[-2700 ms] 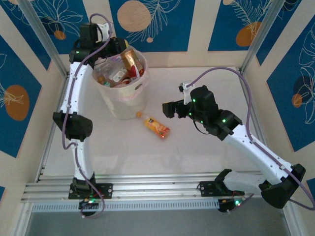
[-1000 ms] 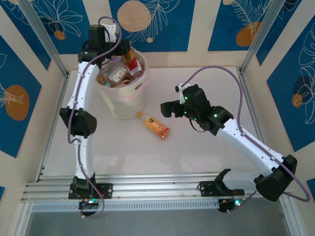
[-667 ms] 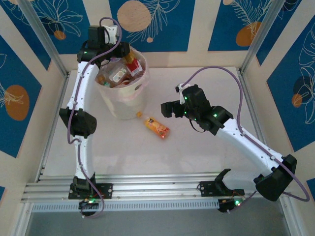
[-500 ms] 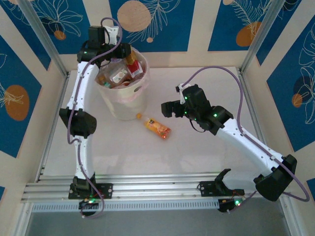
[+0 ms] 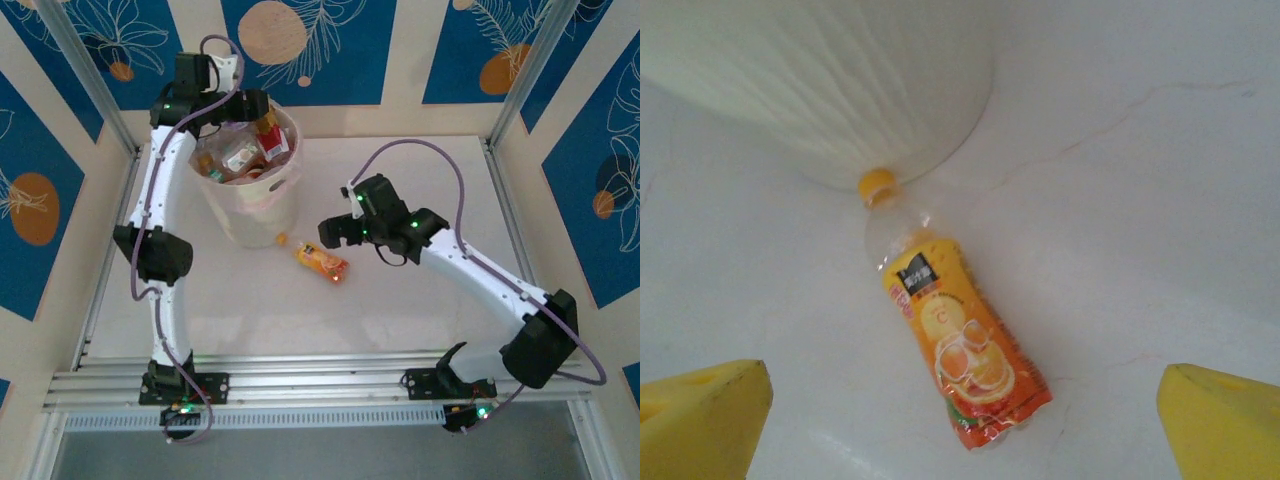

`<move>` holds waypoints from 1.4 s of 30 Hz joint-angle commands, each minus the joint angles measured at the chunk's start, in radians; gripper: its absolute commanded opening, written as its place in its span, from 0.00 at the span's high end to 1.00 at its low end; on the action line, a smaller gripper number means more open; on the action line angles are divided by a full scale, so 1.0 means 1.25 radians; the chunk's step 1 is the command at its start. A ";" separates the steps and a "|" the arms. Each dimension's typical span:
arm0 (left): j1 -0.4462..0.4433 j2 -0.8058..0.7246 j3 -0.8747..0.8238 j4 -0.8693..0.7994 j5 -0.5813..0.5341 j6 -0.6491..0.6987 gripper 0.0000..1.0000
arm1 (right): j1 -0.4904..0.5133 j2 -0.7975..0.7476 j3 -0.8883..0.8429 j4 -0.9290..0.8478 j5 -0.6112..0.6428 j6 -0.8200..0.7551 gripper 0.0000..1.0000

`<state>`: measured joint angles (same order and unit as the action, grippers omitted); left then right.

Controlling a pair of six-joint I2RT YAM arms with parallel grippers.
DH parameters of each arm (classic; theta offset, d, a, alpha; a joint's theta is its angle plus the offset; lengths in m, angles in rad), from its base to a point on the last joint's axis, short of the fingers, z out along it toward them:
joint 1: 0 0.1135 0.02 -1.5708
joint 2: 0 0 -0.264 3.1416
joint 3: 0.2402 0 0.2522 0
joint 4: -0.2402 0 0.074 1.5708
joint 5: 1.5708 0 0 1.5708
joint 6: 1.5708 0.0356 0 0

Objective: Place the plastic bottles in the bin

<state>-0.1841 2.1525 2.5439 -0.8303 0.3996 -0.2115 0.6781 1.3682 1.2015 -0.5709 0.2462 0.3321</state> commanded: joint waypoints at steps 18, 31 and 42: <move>-0.006 -0.574 -0.522 0.182 -0.146 -0.063 0.01 | 0.016 0.288 0.022 -0.011 -0.089 -0.172 0.01; -0.006 -0.863 -0.827 0.246 -0.254 -0.109 0.01 | 0.031 0.425 0.083 -0.032 -0.044 -0.178 0.03; -0.005 -0.889 -0.875 0.260 -0.241 -0.141 0.01 | 0.036 0.464 0.075 -0.057 -0.032 -0.152 0.16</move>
<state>-0.1841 1.0443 1.4570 -0.5438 0.0986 -0.3656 0.7143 1.9293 1.2774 -0.5995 0.1989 0.1287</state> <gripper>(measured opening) 0.995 0.847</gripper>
